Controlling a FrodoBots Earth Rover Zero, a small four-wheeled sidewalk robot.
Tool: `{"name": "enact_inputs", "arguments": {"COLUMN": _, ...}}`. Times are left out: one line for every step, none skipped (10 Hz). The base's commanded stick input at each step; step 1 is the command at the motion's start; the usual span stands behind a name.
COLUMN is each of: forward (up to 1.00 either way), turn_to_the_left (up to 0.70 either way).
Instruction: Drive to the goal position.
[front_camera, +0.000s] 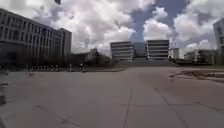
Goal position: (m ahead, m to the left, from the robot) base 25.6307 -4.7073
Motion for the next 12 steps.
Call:
{"name": "enact_inputs", "arguments": {"forward": 0.7, "turn_to_the_left": 0.0}}
{"name": "enact_inputs", "arguments": {"forward": 0.7, "turn_to_the_left": 0.0}}
{"name": "enact_inputs", "arguments": {"forward": 0.7, "turn_to_the_left": 0.0}}
{"name": "enact_inputs", "arguments": {"forward": 0.7, "turn_to_the_left": 0.0}}
{"name": "enact_inputs", "arguments": {"forward": 0.7, "turn_to_the_left": 0.0}}
{"name": "enact_inputs", "arguments": {"forward": 0.7, "turn_to_the_left": 0.0}}
{"name": "enact_inputs", "arguments": {"forward": 0.7, "turn_to_the_left": 0.0}}
{"name": "enact_inputs", "arguments": {"forward": 0.7, "turn_to_the_left": 0.0}}
{"name": "enact_inputs", "arguments": {"forward": 0.7, "turn_to_the_left": -0.04}}
{"name": "enact_inputs", "arguments": {"forward": 0.7, "turn_to_the_left": -0.35}}
{"name": "enact_inputs", "arguments": {"forward": 0.7, "turn_to_the_left": -0.35}}
{"name": "enact_inputs", "arguments": {"forward": 0.7, "turn_to_the_left": -0.04}}
